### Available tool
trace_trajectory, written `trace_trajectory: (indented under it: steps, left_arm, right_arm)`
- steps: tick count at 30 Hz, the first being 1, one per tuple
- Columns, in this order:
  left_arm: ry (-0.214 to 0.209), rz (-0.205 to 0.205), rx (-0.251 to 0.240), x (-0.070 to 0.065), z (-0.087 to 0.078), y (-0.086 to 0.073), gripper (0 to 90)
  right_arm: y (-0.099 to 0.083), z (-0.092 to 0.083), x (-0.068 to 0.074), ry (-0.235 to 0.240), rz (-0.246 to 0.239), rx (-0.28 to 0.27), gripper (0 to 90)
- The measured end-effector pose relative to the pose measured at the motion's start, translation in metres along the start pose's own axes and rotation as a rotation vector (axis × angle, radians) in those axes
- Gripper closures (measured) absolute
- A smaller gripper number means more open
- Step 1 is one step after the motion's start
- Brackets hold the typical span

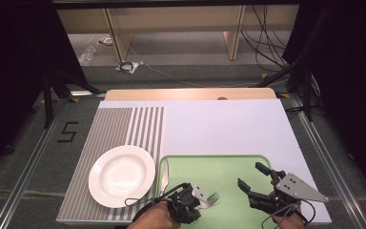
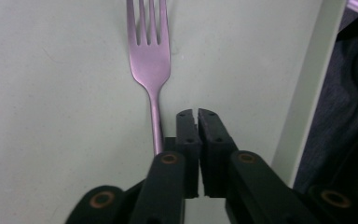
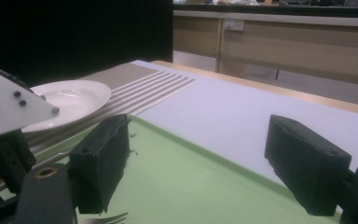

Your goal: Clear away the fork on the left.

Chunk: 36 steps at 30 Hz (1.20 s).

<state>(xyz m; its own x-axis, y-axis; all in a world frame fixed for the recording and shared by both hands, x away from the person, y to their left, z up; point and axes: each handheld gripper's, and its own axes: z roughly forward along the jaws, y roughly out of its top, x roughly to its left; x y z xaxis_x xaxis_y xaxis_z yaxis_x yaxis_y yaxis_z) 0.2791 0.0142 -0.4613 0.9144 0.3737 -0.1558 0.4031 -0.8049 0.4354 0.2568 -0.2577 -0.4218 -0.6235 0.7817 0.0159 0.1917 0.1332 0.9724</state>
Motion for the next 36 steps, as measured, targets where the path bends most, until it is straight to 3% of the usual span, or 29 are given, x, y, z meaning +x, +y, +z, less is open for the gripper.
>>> trace_trajectory:
  steps: [10, 14, 21, 36]
  left_arm:
    - [0.001, -0.006, 0.015, 0.002, 0.003, -0.001, 89.3]
    - [0.035, 0.004, 0.023, 0.002, 0.002, -0.001, 89.3]
    - [0.045, 0.011, 0.018, 0.006, 0.001, -0.003, 89.3]
    - [0.112, -0.025, 0.007, 0.023, -0.005, -0.009, 89.3]
  right_arm:
    - [0.000, 0.000, 0.000, 0.001, 0.002, 0.001, 22.7]
    - [0.000, 0.000, 0.000, 0.001, -0.002, 0.001, 22.7]
    - [0.000, 0.000, 0.000, 0.002, 0.001, 0.000, 22.7]
    - [0.000, 0.000, 0.000, 0.001, 0.000, -0.001, 22.7]
